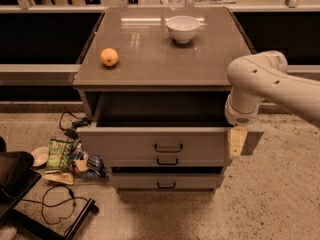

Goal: Open top drawer

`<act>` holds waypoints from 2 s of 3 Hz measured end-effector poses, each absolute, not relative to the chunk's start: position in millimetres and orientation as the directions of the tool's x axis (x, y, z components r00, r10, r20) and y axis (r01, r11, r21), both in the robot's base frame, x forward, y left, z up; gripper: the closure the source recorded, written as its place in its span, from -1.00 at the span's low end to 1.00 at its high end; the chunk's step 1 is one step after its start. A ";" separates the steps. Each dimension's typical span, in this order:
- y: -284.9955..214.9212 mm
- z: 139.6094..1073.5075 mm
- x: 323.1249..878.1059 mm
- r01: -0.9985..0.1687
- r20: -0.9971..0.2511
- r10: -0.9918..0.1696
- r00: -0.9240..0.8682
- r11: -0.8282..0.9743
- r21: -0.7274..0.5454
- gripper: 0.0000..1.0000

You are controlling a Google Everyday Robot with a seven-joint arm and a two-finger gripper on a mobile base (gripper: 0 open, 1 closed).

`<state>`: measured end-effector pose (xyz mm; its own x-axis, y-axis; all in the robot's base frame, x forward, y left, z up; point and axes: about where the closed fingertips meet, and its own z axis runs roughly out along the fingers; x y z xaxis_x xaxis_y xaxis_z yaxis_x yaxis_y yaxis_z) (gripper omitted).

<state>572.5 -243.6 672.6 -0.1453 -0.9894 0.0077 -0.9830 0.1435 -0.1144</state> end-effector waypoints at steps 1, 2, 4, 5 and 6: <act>-242.9 667.7 565.2 -0.985 0.002 -0.989 -0.145 0.144 -0.098 -1.00; -241.5 663.4 524.5 -0.983 -0.016 -0.985 -0.174 0.174 -0.065 -0.62; -238.7 672.2 450.1 -0.973 -0.009 -0.973 -0.229 0.229 -0.020 0.30; -238.1 675.1 442.7 -0.972 -0.004 -0.972 -0.235 0.235 -0.019 0.30; -238.2 675.6 442.3 -0.972 -0.003 -0.972 -0.234 0.234 -0.020 -0.17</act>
Offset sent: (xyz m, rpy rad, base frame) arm -0.1244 0.0017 -0.0281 0.0455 0.1285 -0.0590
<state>442.3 -238.2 675.6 -0.2339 -0.9723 -0.0026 -0.9720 0.2339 -0.0199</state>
